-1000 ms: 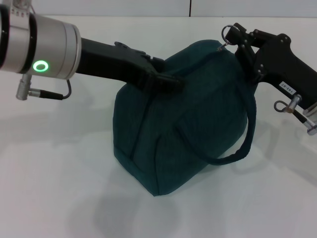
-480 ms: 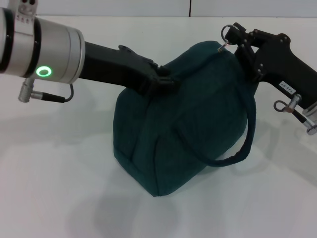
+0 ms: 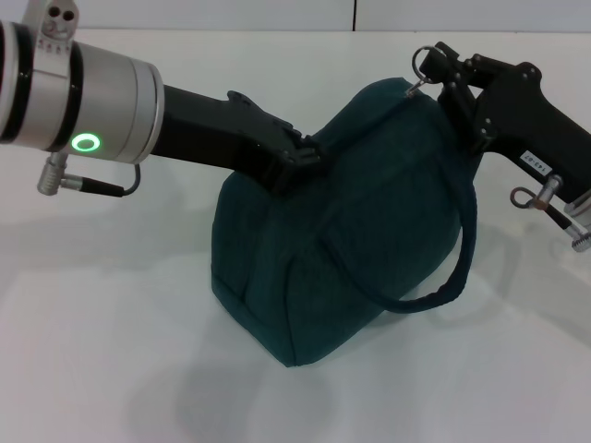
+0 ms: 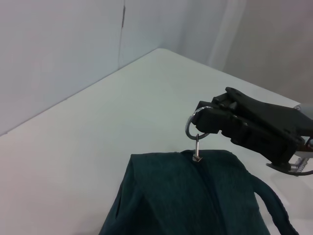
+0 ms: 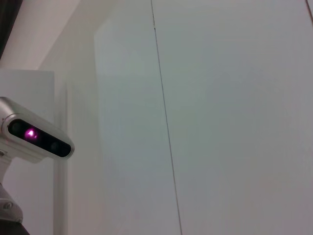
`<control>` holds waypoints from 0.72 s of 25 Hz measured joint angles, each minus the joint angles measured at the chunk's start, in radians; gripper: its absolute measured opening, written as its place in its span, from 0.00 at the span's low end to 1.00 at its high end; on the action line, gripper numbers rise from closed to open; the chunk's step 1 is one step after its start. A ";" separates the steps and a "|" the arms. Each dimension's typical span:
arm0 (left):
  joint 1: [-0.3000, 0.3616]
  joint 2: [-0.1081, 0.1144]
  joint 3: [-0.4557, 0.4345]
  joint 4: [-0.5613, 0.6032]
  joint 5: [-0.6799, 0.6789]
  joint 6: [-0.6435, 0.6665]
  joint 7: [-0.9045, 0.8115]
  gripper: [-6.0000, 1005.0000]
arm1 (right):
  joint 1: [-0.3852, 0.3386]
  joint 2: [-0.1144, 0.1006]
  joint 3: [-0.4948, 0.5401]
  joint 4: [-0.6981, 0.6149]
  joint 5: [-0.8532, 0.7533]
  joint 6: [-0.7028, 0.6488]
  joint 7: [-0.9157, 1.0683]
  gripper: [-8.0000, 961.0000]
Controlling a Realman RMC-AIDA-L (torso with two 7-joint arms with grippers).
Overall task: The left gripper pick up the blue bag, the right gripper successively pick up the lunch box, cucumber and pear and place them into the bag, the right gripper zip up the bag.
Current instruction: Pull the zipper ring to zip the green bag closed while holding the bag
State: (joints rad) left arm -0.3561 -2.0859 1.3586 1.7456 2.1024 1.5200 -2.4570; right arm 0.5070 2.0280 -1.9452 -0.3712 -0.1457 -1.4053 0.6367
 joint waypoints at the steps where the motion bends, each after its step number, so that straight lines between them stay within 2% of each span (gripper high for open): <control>1: 0.000 0.000 -0.001 0.000 -0.001 0.000 0.000 0.13 | -0.001 0.000 0.000 0.000 0.003 0.000 0.000 0.13; 11: -0.003 0.000 -0.010 0.002 -0.009 0.001 0.001 0.08 | -0.021 -0.005 0.000 0.024 0.107 0.049 0.000 0.13; 18: -0.015 0.001 -0.020 0.005 -0.101 0.001 0.033 0.05 | -0.024 -0.006 0.013 0.077 0.144 0.195 0.064 0.14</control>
State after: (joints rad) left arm -0.3714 -2.0851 1.3384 1.7507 2.0012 1.5205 -2.4241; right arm 0.4834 2.0218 -1.9326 -0.2946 -0.0018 -1.2102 0.7003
